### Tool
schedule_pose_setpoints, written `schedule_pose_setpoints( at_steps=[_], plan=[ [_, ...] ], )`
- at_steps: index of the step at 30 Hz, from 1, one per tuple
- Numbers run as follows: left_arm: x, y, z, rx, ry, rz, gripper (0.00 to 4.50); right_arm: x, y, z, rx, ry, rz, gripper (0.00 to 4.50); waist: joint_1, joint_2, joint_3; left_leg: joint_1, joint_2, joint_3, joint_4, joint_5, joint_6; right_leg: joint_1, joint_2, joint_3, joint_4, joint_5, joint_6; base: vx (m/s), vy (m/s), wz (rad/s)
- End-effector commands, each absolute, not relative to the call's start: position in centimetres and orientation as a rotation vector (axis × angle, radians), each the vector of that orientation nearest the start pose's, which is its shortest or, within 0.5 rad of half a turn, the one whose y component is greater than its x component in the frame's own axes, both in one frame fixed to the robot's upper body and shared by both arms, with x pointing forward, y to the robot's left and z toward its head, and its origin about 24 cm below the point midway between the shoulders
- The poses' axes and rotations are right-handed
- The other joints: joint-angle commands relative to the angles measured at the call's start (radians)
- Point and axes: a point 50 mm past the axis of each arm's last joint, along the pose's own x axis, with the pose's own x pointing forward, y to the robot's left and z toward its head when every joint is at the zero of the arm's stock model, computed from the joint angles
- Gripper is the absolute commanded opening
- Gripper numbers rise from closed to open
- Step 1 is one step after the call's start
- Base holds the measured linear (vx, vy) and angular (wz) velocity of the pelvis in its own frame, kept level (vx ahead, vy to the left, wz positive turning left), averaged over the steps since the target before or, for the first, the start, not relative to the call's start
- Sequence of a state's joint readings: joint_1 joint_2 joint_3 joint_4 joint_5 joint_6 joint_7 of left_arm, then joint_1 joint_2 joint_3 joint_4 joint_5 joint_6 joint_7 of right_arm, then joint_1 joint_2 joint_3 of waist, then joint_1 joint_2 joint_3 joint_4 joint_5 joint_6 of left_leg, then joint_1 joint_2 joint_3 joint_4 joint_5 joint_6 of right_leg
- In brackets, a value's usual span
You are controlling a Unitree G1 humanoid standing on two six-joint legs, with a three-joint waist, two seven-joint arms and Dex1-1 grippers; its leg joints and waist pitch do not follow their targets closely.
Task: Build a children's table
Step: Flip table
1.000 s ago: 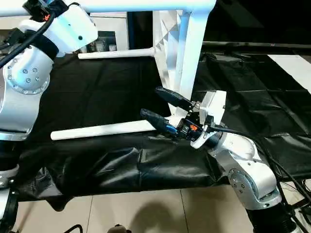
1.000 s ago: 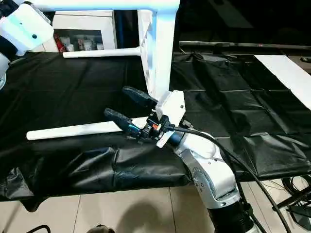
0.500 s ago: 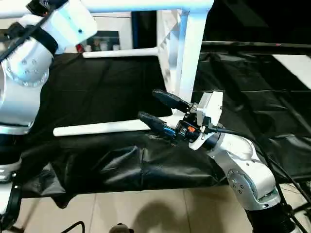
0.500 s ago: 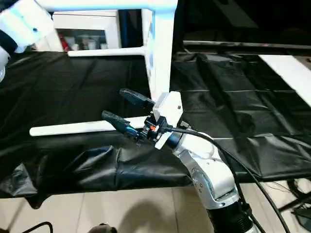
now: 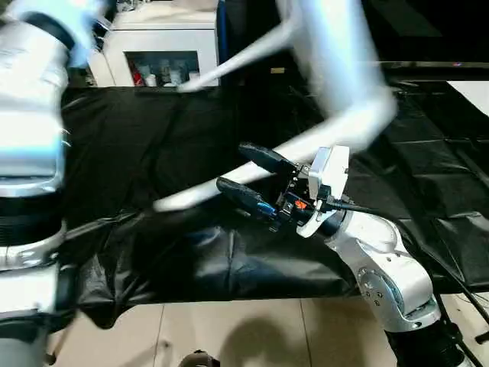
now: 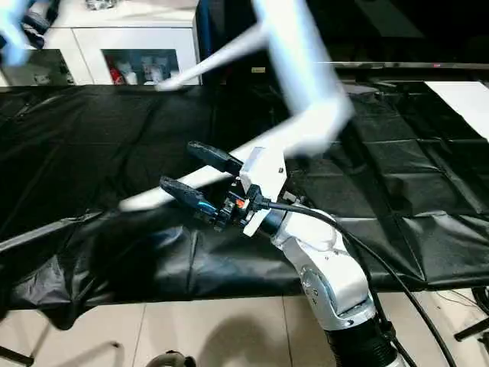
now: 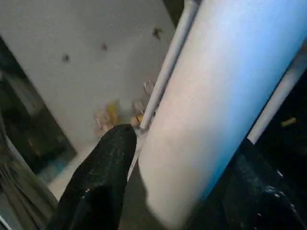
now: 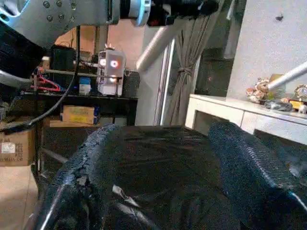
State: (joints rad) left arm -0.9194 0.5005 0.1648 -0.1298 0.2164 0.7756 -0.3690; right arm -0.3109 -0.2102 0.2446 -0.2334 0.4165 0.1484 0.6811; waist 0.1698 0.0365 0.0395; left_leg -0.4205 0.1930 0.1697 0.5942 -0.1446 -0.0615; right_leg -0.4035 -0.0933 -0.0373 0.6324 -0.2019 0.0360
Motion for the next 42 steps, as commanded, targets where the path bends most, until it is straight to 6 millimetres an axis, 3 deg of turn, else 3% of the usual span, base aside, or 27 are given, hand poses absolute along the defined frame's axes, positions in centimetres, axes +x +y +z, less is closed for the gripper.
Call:
schedule_pose_setpoints(
  at_steps=[1, 4, 10, 14, 19, 20, 22, 26, 27, 28, 29, 30, 32, 34, 35, 36, 38, 42],
  plan=[
    [32.7, 22.2, 30.6, 0.405, -0.209, 0.05, 2.38, 25.9, -7.3, 14.7, 0.057, -0.311, 1.075, 3.17, -0.005, -0.003, -0.065, 0.031, 0.02, -0.012, -0.073, -0.258, -0.028, 0.024, -0.036, 0.023, -0.075, -0.184, -0.156, 0.0, 0.0, 0.0],
    [32.4, 22.3, 29.8, 0.374, -0.2, 0.075, 2.31, 27.9, -9.4, 13.0, 0.119, -0.26, 0.765, 3.17, -0.009, -0.008, -0.064, 0.034, 0.02, -0.012, -0.078, -0.278, -0.044, 0.02, -0.035, 0.023, -0.077, -0.183, -0.155, 0.0, 0.0, 0.0],
    [31.9, 22.0, 28.7, 0.362, -0.175, 0.075, 2.29, 28.4, -12.2, 12.1, 0.275, -0.285, 0.5, 3.71, -0.012, -0.013, -0.067, 0.032, 0.02, -0.011, -0.077, -0.262, -0.034, 0.027, -0.034, 0.022, -0.073, -0.143, -0.142, 0.0, 0.0, 0.0],
    [31.8, 22.1, 28.6, 0.357, -0.169, 0.079, 2.29, 29.0, -13.4, 10.2, 0.268, -0.155, 0.337, 4.05, -0.018, -0.012, -0.065, 0.033, 0.015, -0.01, -0.075, -0.248, -0.038, 0.026, -0.029, 0.022, -0.075, -0.15, -0.136, 0.0, 0.0, 0.0],
    [31.8, 22.0, 28.7, 0.368, -0.17, 0.074, 2.29, 29.9, -12.7, 9.2, 0.302, -0.043, 0.315, 4.41, -0.026, -0.009, -0.065, 0.034, 0.015, -0.012, -0.078, -0.28, -0.045, 0.025, -0.03, 0.022, -0.078, -0.177, -0.127, 0.0, 0.0, 0.0],
    [31.8, 22.0, 28.7, 0.368, -0.17, 0.075, 2.29, 30.3, -12.3, 8.9, 0.321, -0.013, 0.333, 4.42, -0.028, 0.0, -0.065, 0.035, 0.015, -0.013, -0.077, -0.288, -0.049, 0.024, -0.031, 0.021, -0.076, -0.175, -0.129, 0.0, 0.0, 0.0],
    [31.9, 22.0, 28.7, 0.37, -0.169, 0.075, 2.29, 30.8, -12.0, 8.8, 0.323, 0.005, 0.342, 4.44, -0.035, -0.005, -0.064, 0.035, 0.015, -0.013, -0.078, -0.305, -0.055, 0.024, -0.03, 0.021, -0.078, -0.183, -0.133, 0.0, 0.0, 0.0],
    [31.9, 21.9, 28.7, 0.372, -0.166, 0.07, 2.29, 33.7, -11.2, 9.5, 0.443, -0.004, 0.357, 4.44, -0.035, -0.002, -0.066, 0.035, 0.017, -0.013, -0.077, -0.298, -0.054, 0.025, -0.033, 0.02, -0.075, -0.162, -0.147, 0.0, 0.0, 0.0],
    [31.9, 21.9, 28.7, 0.373, -0.165, 0.069, 2.29, 34.3, -11.0, 9.7, 0.478, -0.003, 0.379, 4.44, -0.034, -0.008, -0.067, 0.037, 0.016, -0.01, -0.075, -0.302, -0.051, 0.022, -0.033, 0.021, -0.075, -0.157, -0.152, 0.0, 0.0, 0.0],
    [31.8, 21.9, 28.7, 0.376, -0.165, 0.07, 2.28, 34.7, -10.8, 9.9, 0.5, -0.001, 0.397, 4.44, -0.034, -0.009, -0.068, 0.036, 0.017, -0.012, -0.076, -0.286, -0.046, 0.027, -0.034, 0.019, -0.072, -0.14, -0.16, 0.0, 0.0, 0.0],
    [31.8, 21.9, 28.7, 0.377, -0.165, 0.073, 2.27, 34.9, -10.6, 10.0, 0.525, 0.003, 0.42, 4.15, -0.031, -0.006, -0.067, 0.035, 0.018, -0.011, -0.074, -0.262, -0.042, 0.026, -0.033, 0.02, -0.069, -0.113, -0.164, 0.0, 0.0, 0.0],
    [31.7, 22.0, 28.8, 0.377, -0.165, 0.076, 2.26, 35.0, -10.5, 10.1, 0.545, 0.005, 0.436, 4.08, -0.031, -0.012, -0.068, 0.034, 0.017, -0.009, -0.074, -0.251, -0.036, 0.03, -0.032, 0.02, -0.069, -0.098, -0.165, 0.0, 0.0, 0.0],
    [31.5, 22.2, 28.7, 0.378, -0.162, 0.083, 2.26, 35.1, -10.3, 10.3, 0.563, 0.001, 0.469, 3.95, -0.027, -0.011, -0.072, 0.032, 0.017, -0.009, -0.07, -0.193, -0.028, 0.034, -0.032, 0.017, -0.06, -0.032, -0.174, 0.0, 0.0, 0.0],
    [31.3, 22.4, 28.6, 0.38, -0.156, 0.094, 2.25, 35.2, -10.0, 10.6, 0.58, -0.006, 0.513, 3.79, -0.026, -0.022, -0.071, 0.03, 0.017, -0.006, -0.069, -0.167, -0.016, 0.036, -0.032, 0.017, -0.059, -0.01, -0.182, 0.0, 0.0, 0.0],
    [31.3, 22.4, 28.6, 0.38, -0.156, 0.095, 2.24, 35.2, -10.0, 10.6, 0.58, -0.006, 0.513, 3.67, -0.025, -0.019, -0.073, 0.031, 0.017, -0.006, -0.068, -0.166, -0.013, 0.037, -0.033, 0.016, -0.057, -0.01, -0.187, 0.0, 0.0, 0.0],
    [31.2, 22.4, 28.5, 0.378, -0.154, 0.101, 2.24, 35.3, -9.8, 10.6, 0.589, -0.009, 0.534, 3.67, -0.025, -0.016, -0.07, 0.032, 0.017, -0.005, -0.069, -0.173, -0.011, 0.034, -0.033, 0.017, -0.06, -0.03, -0.189, 0.0, 0.0, 0.0],
    [31.1, 22.5, 28.4, 0.377, -0.152, 0.107, 2.24, 35.6, -9.8, 10.7, 0.598, -0.016, 0.547, 3.36, -0.026, -0.023, -0.067, 0.032, 0.019, -0.004, -0.072, -0.203, -0.013, 0.034, -0.036, 0.018, -0.066, -0.086, -0.187, 0.0, 0.0, 0.0],
    [31.0, 22.6, 28.3, 0.377, -0.148, 0.114, 2.22, 36.0, -10.0, 10.5, 0.6, -0.022, 0.556, 3.04, -0.028, -0.024, -0.065, 0.035, 0.021, -0.005, -0.075, -0.24, -0.024, 0.028, -0.037, 0.019, -0.071, -0.149, -0.183, 0.0, 0.0, 0.0]
  ],
)
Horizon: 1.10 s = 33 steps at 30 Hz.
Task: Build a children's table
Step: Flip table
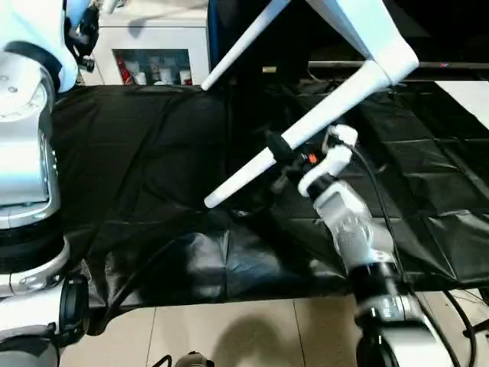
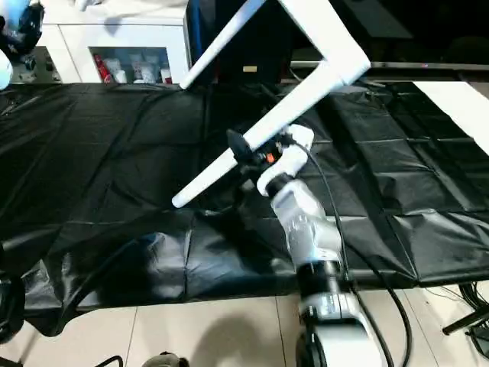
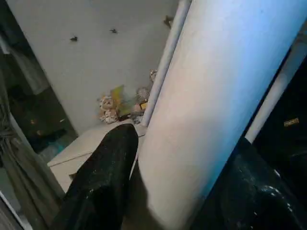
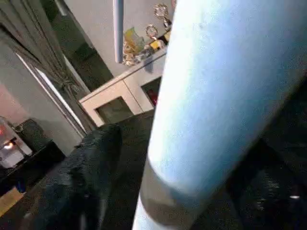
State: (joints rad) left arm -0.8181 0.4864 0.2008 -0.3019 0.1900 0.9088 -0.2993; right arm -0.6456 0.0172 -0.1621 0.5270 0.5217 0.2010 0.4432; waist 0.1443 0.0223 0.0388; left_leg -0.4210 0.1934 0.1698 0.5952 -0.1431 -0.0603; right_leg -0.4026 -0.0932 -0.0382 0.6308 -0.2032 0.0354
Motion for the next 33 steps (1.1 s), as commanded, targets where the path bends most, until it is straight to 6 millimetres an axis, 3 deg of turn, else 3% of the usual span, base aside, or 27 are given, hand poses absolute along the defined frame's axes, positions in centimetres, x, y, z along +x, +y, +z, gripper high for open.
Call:
schedule_pose_setpoints(
  at_steps=[1, 7, 15, 19, 23, 30, 33],
  plan=[
    [30.9, 22.7, 28.3, 0.378, -0.148, 0.116, 2.22, 36.1, -10.0, 10.5, 0.599, -0.022, 0.561, 3.04, -0.001, -0.009, -0.065, 0.035, 0.02, -0.005, -0.076, -0.237, -0.026, 0.028, -0.038, 0.02, -0.069, -0.143, -0.182, 0.0, 0.0, 0.0],
    [30.9, 22.9, 28.2, 0.379, -0.144, 0.125, 2.18, 36.3, -10.3, 10.9, 0.615, -0.04, 0.579, 2.54, -0.002, -0.012, -0.067, 0.036, 0.02, -0.005, -0.074, -0.21, -0.022, 0.03, -0.035, 0.019, -0.063, -0.089, -0.189, 0.0, 0.0, 0.0],
    [31.1, 23.1, 27.6, 0.371, -0.132, 0.133, 2.11, 36.8, -10.6, 11.6, 0.569, -0.09, 0.578, 1.8, 0.0, -0.01, -0.066, 0.037, 0.021, -0.005, -0.075, -0.235, -0.028, 0.028, -0.036, 0.02, -0.067, -0.119, -0.188, 0.0, 0.0, 0.0],
    [31.1, 23.3, 27.2, 0.368, -0.124, 0.14, 2.09, 36.9, -10.8, 12.0, 0.553, -0.113, 0.569, 1.68, 0.0, -0.009, -0.067, 0.036, 0.02, -0.005, -0.075, -0.23, -0.028, 0.028, -0.034, 0.019, -0.066, -0.107, -0.188, 0.0, 0.0, 0.0],
    [31.2, 24.5, 24.9, 0.359, -0.097, 0.181, 2.03, 36.7, -11.4, 13.9, 0.446, -0.203, 0.571, 1.63, -0.001, -0.011, -0.067, 0.035, 0.02, -0.005, -0.075, -0.228, -0.031, 0.03, -0.033, 0.019, -0.067, -0.097, -0.179, 0.0, 0.0, 0.0],
    [30.9, 24.9, 21.6, 0.353, -0.034, 0.18, 1.74, 35.6, -11.0, 14.8, 0.311, -0.249, 0.584, 1.61, -0.002, -0.006, -0.067, 0.041, 0.023, -0.006, -0.077, -0.246, -0.043, 0.023, -0.029, 0.02, -0.068, -0.102, -0.165, 0.0, 0.0, 0.0],
    [30.4, 25.3, 19.9, 0.35, -0.005, 0.188, 1.68, 34.8, -10.7, 14.8, 0.279, -0.25, 0.585, 1.59, -0.002, -0.009, -0.067, 0.043, 0.024, -0.009, -0.081, -0.254, -0.058, 0.024, -0.025, 0.019, -0.065, -0.049, -0.152, 0.0, 0.0, 0.0]
  ],
)
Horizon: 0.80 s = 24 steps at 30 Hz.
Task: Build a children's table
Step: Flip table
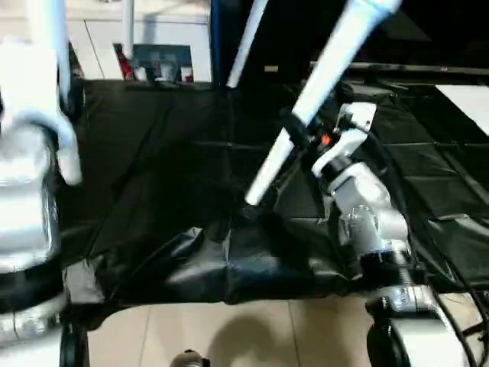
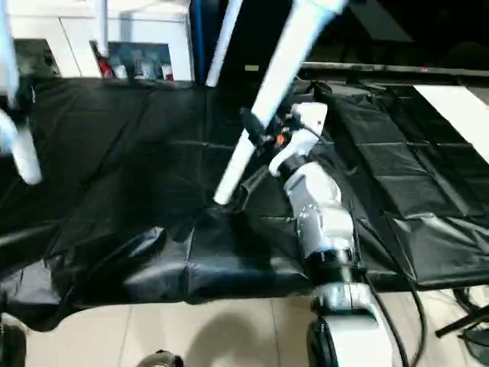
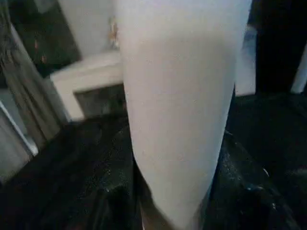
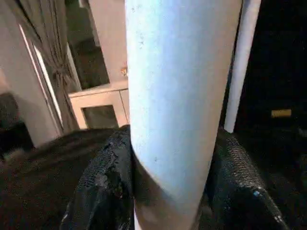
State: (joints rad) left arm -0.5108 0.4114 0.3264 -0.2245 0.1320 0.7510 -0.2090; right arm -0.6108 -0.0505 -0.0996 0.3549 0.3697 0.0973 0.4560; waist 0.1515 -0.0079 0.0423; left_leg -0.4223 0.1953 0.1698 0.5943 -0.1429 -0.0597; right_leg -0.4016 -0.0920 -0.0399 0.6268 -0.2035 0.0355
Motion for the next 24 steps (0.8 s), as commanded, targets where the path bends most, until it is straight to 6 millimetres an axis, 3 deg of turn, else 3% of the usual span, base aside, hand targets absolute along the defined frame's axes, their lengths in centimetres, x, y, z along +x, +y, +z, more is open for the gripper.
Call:
schedule_pose_setpoints(
  at_steps=[1, 2, 4, 10, 12, 13, 15, 17, 20, 21, 22, 23, 24],
  plan=[
    [30.3, 25.4, 19.7, 0.351, 0.0, 0.194, 1.67, 34.7, -10.6, 14.8, 0.275, -0.246, 0.585, 1.59, -0.011, 0.02, -0.071, 0.046, 0.023, -0.008, -0.081, -0.263, -0.061, 0.022, -0.025, 0.02, -0.062, -0.049, -0.152, 0.0, 0.0, 0.0],
    [30.2, 25.6, 19.4, 0.352, 0.01, 0.2, 1.67, 34.5, -10.4, 14.6, 0.262, -0.24, 0.587, 1.59, -0.009, 0.022, -0.068, 0.048, 0.023, -0.009, -0.083, -0.294, -0.068, 0.019, -0.026, 0.021, -0.066, -0.073, -0.147, 0.0, 0.0, 0.0],
    [29.9, 26.1, 18.6, 0.362, 0.029, 0.215, 1.67, 33.7, -9.8, 14.1, 0.224, -0.215, 0.598, 1.59, -0.011, 0.016, -0.063, 0.051, 0.024, -0.011, -0.089, -0.354, -0.081, 0.016, -0.026, 0.022, -0.073, -0.13, -0.134, 0.0, 0.0, 0.0],
    [28.7, 27.2, 16.2, 0.379, 0.096, 0.238, 1.67, 31.6, -8.0, 12.2, 0.081, -0.119, 0.573, 1.59, -0.021, 0.014, -0.061, 0.052, 0.023, -0.019, -0.099, -0.417, -0.113, 0.015, -0.026, 0.025, -0.078, -0.175, -0.094, 0.0, 0.0, 0.0],
    [28.1, 27.4, 15.7, 0.388, 0.117, 0.236, 1.67, 31.3, -7.9, 11.6, 0.034, -0.083, 0.541, 1.59, -0.025, 0.016, -0.059, 0.058, 0.025, -0.023, -0.102, -0.489, -0.13, 0.006, -0.025, 0.026, -0.085, -0.226, -0.082, 0.0, 0.0, 0.0],
    [28.1, 27.4, 15.7, 0.388, 0.117, 0.236, 1.67, 31.3, -7.9, 11.6, 0.034, -0.083, 0.541, 1.59, -0.028, 0.014, -0.05, 0.063, 0.024, -0.023, -0.107, -0.568, -0.139, 0.0, -0.024, 0.026, -0.095, -0.297, -0.073, 0.0, 0.0, 0.0],
    [27.3, 27.4, 15.0, 0.387, 0.15, 0.238, 1.67, 31.2, -8.1, 11.0, -0.003, -0.055, 0.516, 1.59, -0.031, 0.018, -0.046, 0.084, 0.025, -0.033, -0.111, -0.691, -0.148, -0.005, -0.029, 0.026, -0.113, -0.419, -0.063, 0.0, 0.0, 0.0],
    [26.3, 27.3, 14.4, 0.388, 0.18, 0.243, 1.67, 31.1, -8.3, 10.5, -0.013, -0.038, 0.508, 1.59, -0.036, 0.015, -0.045, 0.079, 0.027, -0.041, -0.118, -0.712, -0.146, 0.004, -0.031, 0.024, -0.114, -0.432, -0.062, 0.0, 0.0, 0.0],
    [25.4, 27.3, 13.9, 0.388, 0.202, 0.263, 1.67, 31.1, -8.6, 10.0, -0.026, -0.016, 0.493, 1.59, -0.046, 0.011, -0.039, 0.084, 0.023, -0.039, -0.115, -0.738, -0.134, -0.005, -0.028, 0.026, -0.125, -0.471, -0.055, 0.0, 0.0, 0.0],
    [25.1, 27.2, 13.7, 0.383, 0.209, 0.266, 2.23, 31.2, -8.7, 9.8, -0.029, -0.007, 0.492, 1.59, -0.048, 0.008, -0.038, 0.086, 0.021, -0.039, -0.113, -0.746, -0.13, -0.006, -0.03, 0.026, -0.13, -0.508, -0.048, 0.0, 0.0, 0.0],
    [24.8, 27.2, 13.4, 0.373, 0.217, 0.269, 2.37, 31.1, -8.8, 9.6, -0.021, 0.009, 0.487, 1.94, -0.049, 0.001, -0.037, 0.088, 0.021, -0.038, -0.112, -0.75, -0.126, -0.009, -0.029, 0.025, -0.134, -0.527, -0.045, 0.0, 0.0, 0.0],
    [24.5, 27.3, 13.1, 0.364, 0.222, 0.267, 2.42, 31.1, -8.9, 9.4, -0.008, 0.022, 0.482, 2.29, -0.056, 0.001, -0.036, 0.084, 0.02, -0.041, -0.113, -0.747, -0.122, -0.006, -0.032, 0.024, -0.136, -0.557, -0.036, 0.0, 0.0, 0.0],
    [24.4, 27.3, 13.0, 0.361, 0.224, 0.266, 2.42, 31.0, -8.9, 9.3, -0.003, 0.027, 0.482, 2.29, -0.058, 0.001, -0.038, 0.081, 0.019, -0.043, -0.113, -0.74, -0.121, -0.002, -0.033, 0.024, -0.136, -0.561, -0.033, 0.0, 0.0, 0.0]
  ],
)
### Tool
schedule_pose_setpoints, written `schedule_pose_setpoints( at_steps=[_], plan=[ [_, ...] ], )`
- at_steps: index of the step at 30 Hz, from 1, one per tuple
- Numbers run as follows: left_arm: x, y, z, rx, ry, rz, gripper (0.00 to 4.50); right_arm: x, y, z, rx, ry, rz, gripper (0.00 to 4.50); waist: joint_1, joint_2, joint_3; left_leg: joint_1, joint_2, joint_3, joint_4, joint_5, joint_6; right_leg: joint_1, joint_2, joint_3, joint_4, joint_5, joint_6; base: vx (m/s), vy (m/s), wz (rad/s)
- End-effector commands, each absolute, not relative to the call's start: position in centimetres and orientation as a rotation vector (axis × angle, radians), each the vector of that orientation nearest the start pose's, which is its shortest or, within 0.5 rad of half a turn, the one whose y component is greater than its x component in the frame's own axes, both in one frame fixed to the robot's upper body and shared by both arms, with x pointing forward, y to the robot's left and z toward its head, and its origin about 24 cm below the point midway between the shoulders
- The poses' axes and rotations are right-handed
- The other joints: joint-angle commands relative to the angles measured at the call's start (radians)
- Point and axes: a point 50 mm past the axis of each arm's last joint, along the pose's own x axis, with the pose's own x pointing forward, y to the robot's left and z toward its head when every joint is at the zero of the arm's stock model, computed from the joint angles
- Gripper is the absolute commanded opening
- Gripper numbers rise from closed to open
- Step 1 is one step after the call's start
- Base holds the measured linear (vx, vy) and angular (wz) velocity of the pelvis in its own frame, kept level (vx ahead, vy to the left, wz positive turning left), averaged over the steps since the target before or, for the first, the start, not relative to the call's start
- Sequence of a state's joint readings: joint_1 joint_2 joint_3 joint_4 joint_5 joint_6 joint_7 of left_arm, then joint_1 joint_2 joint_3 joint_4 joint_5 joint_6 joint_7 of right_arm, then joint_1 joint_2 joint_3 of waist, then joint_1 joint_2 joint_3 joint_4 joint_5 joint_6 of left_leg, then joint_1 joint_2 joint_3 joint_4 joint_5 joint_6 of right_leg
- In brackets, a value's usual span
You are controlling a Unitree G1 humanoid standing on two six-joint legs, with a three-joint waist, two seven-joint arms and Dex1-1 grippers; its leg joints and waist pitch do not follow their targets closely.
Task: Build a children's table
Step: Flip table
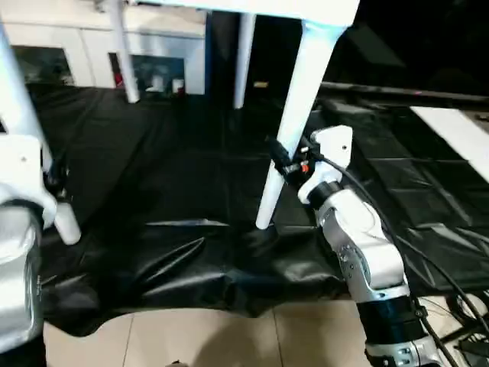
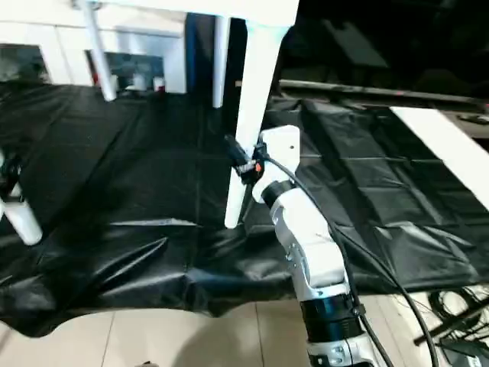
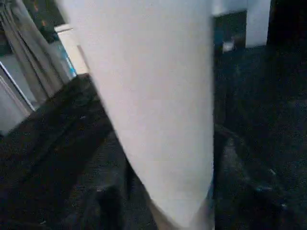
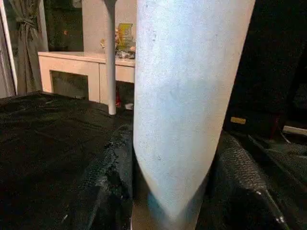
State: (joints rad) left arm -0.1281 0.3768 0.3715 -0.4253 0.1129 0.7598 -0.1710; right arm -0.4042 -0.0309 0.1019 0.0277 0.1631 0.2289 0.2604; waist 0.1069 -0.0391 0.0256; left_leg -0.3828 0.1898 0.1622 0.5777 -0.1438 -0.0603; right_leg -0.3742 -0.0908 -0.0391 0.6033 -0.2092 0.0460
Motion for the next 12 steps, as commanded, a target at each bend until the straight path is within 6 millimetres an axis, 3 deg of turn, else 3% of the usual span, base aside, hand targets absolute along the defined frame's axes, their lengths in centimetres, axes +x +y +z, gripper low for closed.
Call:
schedule_pose_setpoints(
  at_steps=[1, 3, 5, 9, 10, 12],
  plan=[
    [24.2, 27.4, 12.7, 0.354, 0.227, 0.264, 2.53, 31.0, -8.9, 9.2, 0.004, 0.036, 0.482, 2.32, -0.015, 0.029, -0.022, 0.039, 0.023, -0.036, -0.098, -0.725, -0.117, -0.026, -0.034, 0.021, -0.112, -0.561, -0.04, 0.0, 0.0, 0.0],
    [24.2, 27.6, 12.6, 0.349, 0.227, 0.262, 2.78, 30.9, -8.8, 9.2, 0.001, 0.037, 0.482, 2.59, -0.017, 0.035, -0.027, 0.04, 0.023, -0.036, -0.099, -0.703, -0.114, -0.028, -0.033, 0.026, -0.116, -0.511, -0.053, 0.0, 0.0, 0.0],
    [23.9, 27.6, 12.5, 0.343, 0.23, 0.247, 2.82, 30.7, -8.8, 9.3, -0.003, 0.035, 0.477, 2.75, -0.017, 0.032, -0.031, 0.027, 0.024, -0.034, -0.102, -0.656, -0.111, -0.019, -0.03, 0.025, -0.106, -0.432, -0.062, 0.0, 0.0, 0.0],
    [22.0, 27.9, 11.9, 0.31, 0.232, 0.239, 3.21, 30.0, -9.8, 9.6, 0.005, 0.01, 0.42, 3.13, -0.025, 0.033, -0.027, 0.02, 0.026, -0.027, -0.103, -0.613, -0.103, -0.02, -0.027, 0.027, -0.097, -0.356, -0.081, 0.0, 0.0, 0.0],
    [21.7, 27.9, 11.9, 0.306, 0.231, 0.242, 3.24, 29.8, -9.9, 9.7, 0.008, 0.009, 0.414, 3.18, -0.024, 0.042, -0.027, 0.023, 0.026, -0.024, -0.101, -0.605, -0.102, -0.024, -0.026, 0.03, -0.098, -0.348, -0.082, 0.0, 0.0, 0.0],
    [19.2, 27.8, 11.7, 0.277, 0.208, 0.273, 3.32, 28.4, -11.2, 9.8, 0.035, 0.003, 0.384, 3.34, -0.023, 0.038, -0.027, 0.021, 0.028, -0.019, -0.099, -0.566, -0.094, -0.02, -0.024, 0.034, -0.096, -0.299, -0.083, 0.0, 0.0, 0.0]
  ],
)
